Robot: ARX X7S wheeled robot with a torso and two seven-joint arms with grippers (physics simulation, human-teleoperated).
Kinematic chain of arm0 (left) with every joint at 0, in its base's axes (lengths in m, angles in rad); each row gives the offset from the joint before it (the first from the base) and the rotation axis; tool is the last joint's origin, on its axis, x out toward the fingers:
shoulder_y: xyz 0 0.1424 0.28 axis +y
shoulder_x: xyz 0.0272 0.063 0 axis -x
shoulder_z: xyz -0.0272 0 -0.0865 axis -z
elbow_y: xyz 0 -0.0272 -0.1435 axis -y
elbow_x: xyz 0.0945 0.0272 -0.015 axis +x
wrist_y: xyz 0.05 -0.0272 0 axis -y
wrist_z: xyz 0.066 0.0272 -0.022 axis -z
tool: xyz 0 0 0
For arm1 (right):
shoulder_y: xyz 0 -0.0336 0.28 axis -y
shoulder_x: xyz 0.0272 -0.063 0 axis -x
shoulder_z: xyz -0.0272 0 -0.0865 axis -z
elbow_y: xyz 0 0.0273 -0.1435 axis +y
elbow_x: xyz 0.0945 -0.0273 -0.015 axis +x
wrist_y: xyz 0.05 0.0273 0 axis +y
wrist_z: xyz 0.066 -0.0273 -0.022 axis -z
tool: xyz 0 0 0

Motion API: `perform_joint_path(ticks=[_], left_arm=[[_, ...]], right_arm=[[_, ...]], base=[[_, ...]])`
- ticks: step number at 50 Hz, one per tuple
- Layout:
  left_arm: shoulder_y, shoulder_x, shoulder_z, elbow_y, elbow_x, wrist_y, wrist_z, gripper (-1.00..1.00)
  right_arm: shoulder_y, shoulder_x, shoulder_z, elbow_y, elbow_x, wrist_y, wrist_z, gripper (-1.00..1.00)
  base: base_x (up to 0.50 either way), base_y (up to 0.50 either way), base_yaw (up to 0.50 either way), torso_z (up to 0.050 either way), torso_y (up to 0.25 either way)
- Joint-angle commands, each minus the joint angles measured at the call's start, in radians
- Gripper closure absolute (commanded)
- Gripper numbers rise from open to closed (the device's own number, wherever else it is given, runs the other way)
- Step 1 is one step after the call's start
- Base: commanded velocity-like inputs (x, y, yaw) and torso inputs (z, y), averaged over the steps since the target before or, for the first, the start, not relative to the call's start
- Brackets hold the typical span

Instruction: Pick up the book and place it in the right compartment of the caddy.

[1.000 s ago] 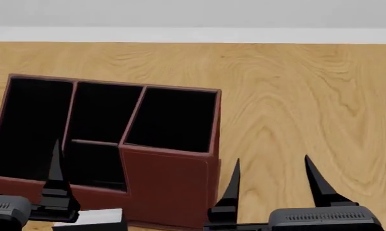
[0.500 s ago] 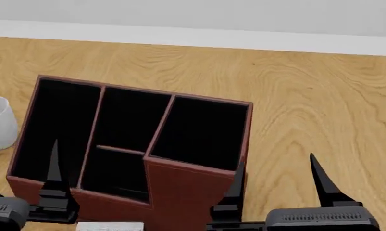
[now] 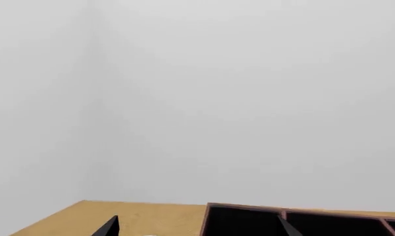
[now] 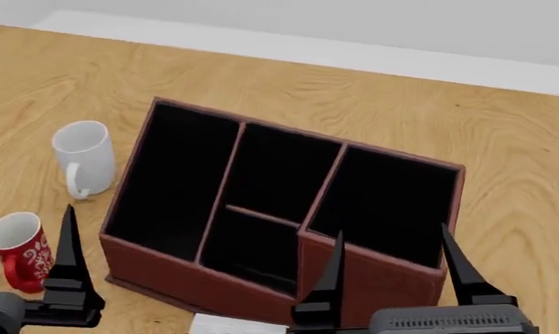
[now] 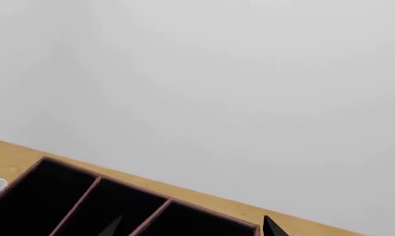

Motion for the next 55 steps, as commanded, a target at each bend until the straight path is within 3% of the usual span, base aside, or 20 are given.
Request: perform_joint_path(ticks=[1,29,32,35,55], left_arm=[[0.018,-0.006,0.015,0.007,-0.006,0.012,-0.001,-1.0],[0.013,-0.03,0.021,0.019,-0.028,0.006,-0.029,-1.0],[0.012,-0.032,0.024,0.018,-0.027,0.008,-0.03,-1.0],[0.013,-0.034,0.026,0.025,-0.028,0.003,-0.033,-1.0],[0.013,-0.044,0.031,0.03,-0.038,0.008,-0.044,-1.0]], right_arm=[[0.005,0.007,-0.019,-0.002,-0.005,0.006,0.008,-1.0],[0.013,0.015,-0.038,-0.011,-0.003,0.022,0.029,-1.0],[0.014,0.025,-0.058,-0.024,-0.031,0.03,0.035,-1.0],[0.002,0.035,-0.042,-0.024,0.059,-0.022,-0.03,-1.0],[-0.001,0.039,-0.031,-0.023,0.087,-0.033,-0.021,-1.0]], base=[[0.0,0.0,0.5,0.0,0.0],[0.0,0.0,0.5,0.0,0.0],[0.0,0.0,0.06,0.0,0.0],[0.04,-0.09,0.0,0.0,0.0],[0.21,-0.45,0.0,0.0,0.0]])
